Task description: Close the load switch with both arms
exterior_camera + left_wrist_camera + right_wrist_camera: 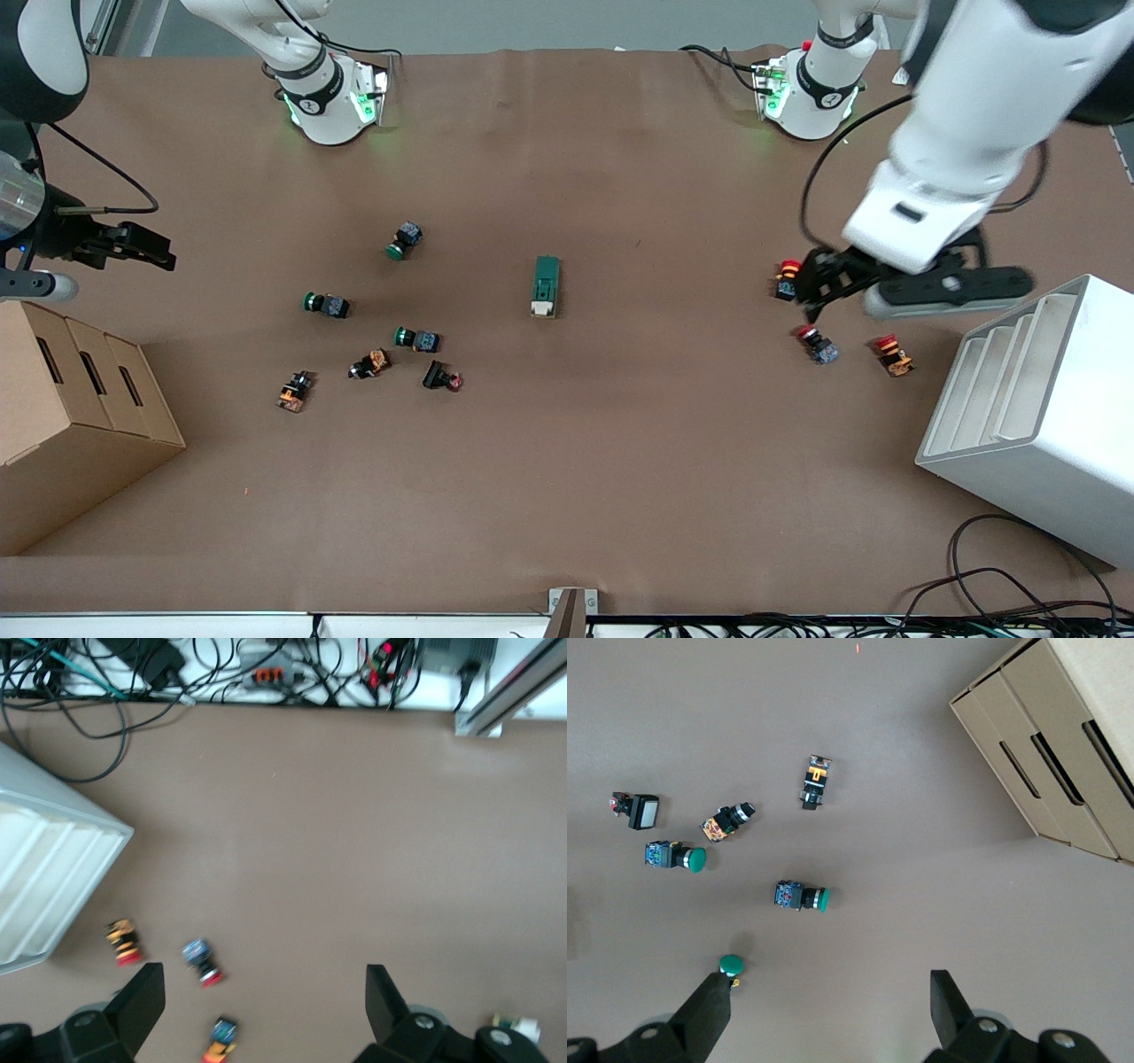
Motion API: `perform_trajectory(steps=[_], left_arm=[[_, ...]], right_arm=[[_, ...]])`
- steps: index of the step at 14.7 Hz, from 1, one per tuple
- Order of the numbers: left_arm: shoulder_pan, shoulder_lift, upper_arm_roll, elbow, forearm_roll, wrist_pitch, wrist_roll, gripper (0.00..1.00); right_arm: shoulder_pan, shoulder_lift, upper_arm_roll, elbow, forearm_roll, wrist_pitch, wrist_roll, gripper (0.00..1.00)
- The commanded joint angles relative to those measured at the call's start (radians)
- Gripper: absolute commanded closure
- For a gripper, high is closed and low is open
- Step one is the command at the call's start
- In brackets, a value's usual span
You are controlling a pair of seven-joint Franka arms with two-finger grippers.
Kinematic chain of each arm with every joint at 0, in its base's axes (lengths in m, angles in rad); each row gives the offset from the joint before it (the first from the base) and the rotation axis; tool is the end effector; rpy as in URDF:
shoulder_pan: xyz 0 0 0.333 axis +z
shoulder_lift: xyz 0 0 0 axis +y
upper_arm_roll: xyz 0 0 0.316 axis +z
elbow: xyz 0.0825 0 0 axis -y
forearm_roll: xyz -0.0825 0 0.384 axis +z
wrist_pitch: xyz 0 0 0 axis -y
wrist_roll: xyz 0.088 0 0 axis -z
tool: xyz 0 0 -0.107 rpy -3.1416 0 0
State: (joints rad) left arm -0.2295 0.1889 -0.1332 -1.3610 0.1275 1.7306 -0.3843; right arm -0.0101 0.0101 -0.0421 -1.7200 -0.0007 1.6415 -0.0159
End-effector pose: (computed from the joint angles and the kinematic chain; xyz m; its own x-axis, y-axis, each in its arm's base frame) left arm 0.5943 -0.2035 0.6303 0.9785 0.0142 0.2057 0.0203 -0.9994 -0.0272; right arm 0.5553 -0.0290 0.5543 0.9954 -0.0361 -0.0885 -0.0362 -0.9993 -0.0003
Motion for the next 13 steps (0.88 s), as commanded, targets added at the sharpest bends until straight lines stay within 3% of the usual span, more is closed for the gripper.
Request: perform_trajectory(steps=[1,5,8,13], left_arm=[[0.025,-0.083,0.068,-0.033,-0.064,-0.077,0.16,0.0],[0.05,-0.138,0.141,-0.03,-0.112,-0.238,0.281,0.0],[0.05,-0.161,0.156,-0.039,-0.12,-0.278,0.315,0.0],[0.07,-0.265,0.17,-0.185,-0.158,-0.292,0.364,0.0]], right_arm=[[-0.018,-0.033,0.016,-0.023,-0.018,0.005,-0.015,0.0],[-0.011,-0.025,0.018,0.025,-0.018,-0.044,-0.001,0.0],[-0.011,-0.004,0.016,0.075,-0.005,-0.063,-0.012,0.0],[0.004,0.063,0.018,0.171,-0.005,-0.118,-0.012,0.0]])
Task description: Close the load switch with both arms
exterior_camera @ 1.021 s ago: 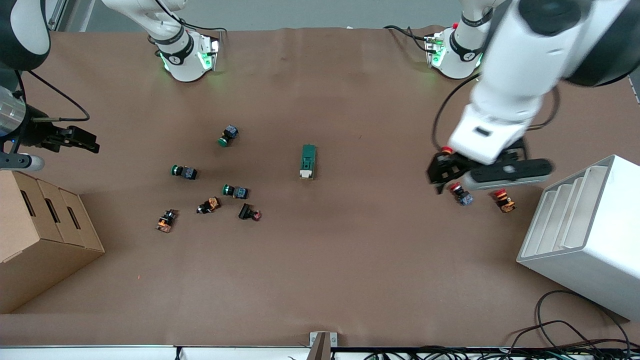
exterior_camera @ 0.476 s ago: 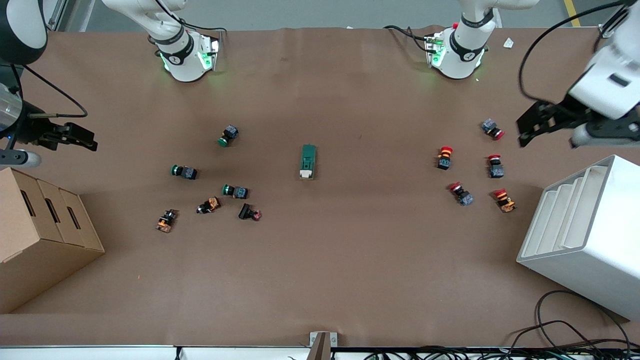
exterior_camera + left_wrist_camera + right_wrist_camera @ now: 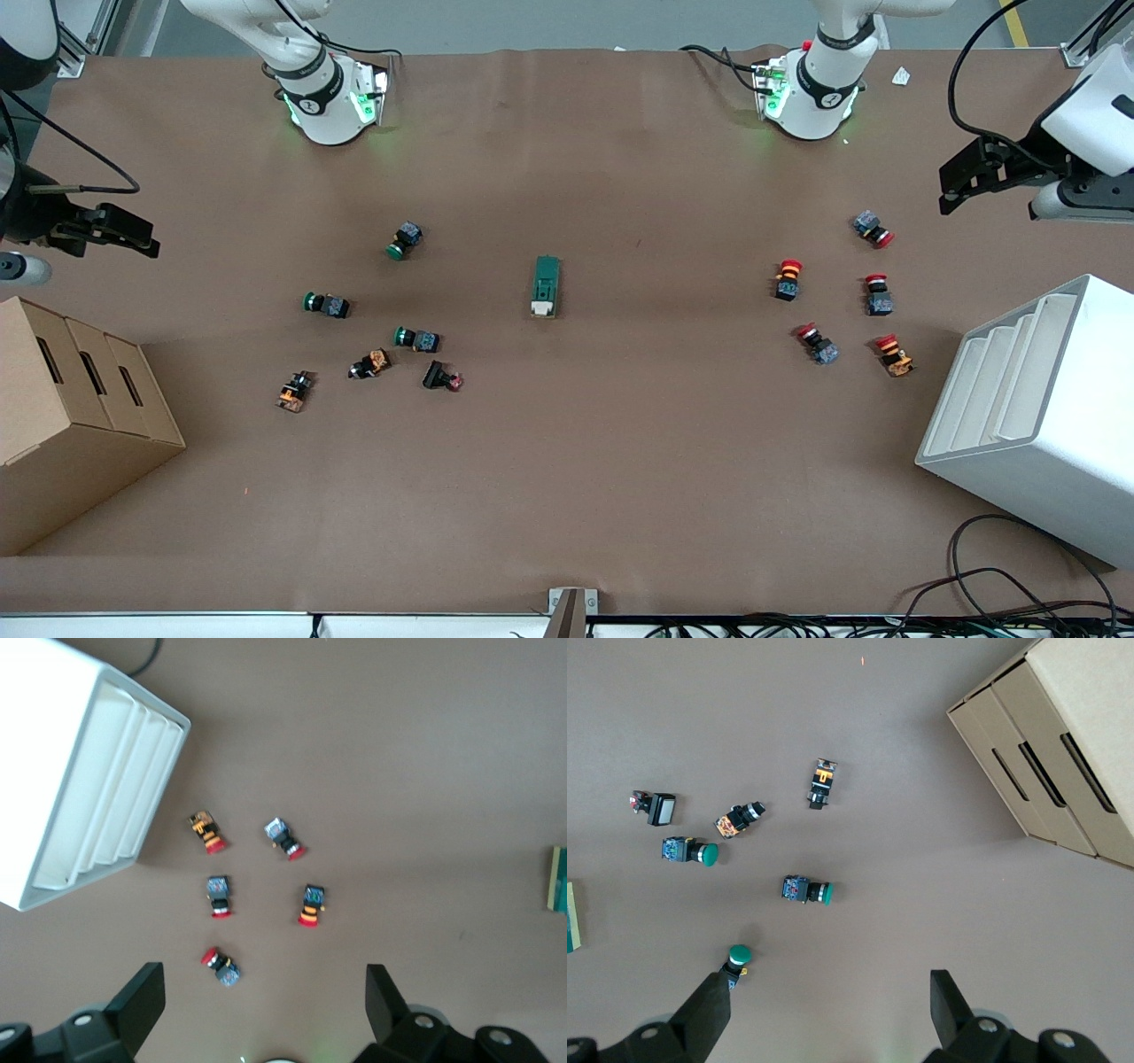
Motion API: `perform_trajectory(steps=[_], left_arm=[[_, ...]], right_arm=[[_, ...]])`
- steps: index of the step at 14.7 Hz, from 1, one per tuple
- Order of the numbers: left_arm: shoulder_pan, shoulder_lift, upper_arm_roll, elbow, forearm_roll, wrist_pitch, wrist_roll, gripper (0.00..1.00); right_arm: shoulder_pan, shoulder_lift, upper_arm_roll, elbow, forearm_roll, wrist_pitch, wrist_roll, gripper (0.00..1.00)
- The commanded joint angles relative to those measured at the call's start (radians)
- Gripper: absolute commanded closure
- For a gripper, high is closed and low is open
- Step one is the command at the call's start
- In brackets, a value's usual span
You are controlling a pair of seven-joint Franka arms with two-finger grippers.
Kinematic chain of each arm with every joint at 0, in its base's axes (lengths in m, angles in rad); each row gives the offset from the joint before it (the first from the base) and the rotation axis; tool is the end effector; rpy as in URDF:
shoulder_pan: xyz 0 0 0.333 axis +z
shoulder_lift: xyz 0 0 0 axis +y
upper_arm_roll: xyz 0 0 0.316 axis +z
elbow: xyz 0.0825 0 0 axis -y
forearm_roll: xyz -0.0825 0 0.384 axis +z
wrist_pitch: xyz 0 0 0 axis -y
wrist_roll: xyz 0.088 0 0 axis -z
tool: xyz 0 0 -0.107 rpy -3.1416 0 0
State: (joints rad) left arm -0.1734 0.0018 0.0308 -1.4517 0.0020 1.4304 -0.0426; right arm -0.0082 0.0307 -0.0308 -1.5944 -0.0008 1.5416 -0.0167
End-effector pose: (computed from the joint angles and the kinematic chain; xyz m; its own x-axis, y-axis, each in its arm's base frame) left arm 0.5348 -0.0766 0.6667 0.9948 -0.0995 -0.0230 -0.0996 -0.9950 -0.0030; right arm 0.5584 -0.0216 0.5939 0.9963 -0.0223 -0.0834 -0.0223 -0.9998 0.0004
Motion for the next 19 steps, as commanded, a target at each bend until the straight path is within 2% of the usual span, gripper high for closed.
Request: perform_trajectory(steps=[1,4,6,10,13,16,19], left_arm=[[0.014,-0.097,0.006,-0.12,-0.033,0.018,0.02,0.0],[0.014,-0.16,0.001,-0.229,-0.033,0.086,0.009,0.0],[0.018,-0.186,-0.014,-0.265,-0.031,0.107,-0.009,0.0],[0.084,-0.186,-0.077,-0.263,-0.031,0.111,-0.04,0.0],[0.13,-0.18,-0.123,-0.257,-0.031,0.113,-0.043,0.0],[0.132,-0.169,-0.12,-0.24,-0.027,0.108,-0.045,0.0],[0.132,-0.161,-0.114,-0.226,-0.024,0.108,-0.042,0.0]], right_arm=[[0.007,0.049,0.006,0.045,-0.002,-0.023,-0.003,0.0],[0.007,0.048,0.006,0.045,0.019,-0.073,0.0,0.0],[-0.003,0.046,0.005,0.04,0.024,-0.078,0.0,0.0],[0.005,0.044,0.005,0.079,0.024,-0.083,0.0,0.0],[-0.003,0.009,0.005,0.05,0.024,-0.106,-0.008,0.0],[0.002,-0.086,0.003,-0.054,0.024,-0.095,-0.012,0.0],[0.008,-0.121,0.006,-0.064,0.024,-0.11,-0.014,0.0]])
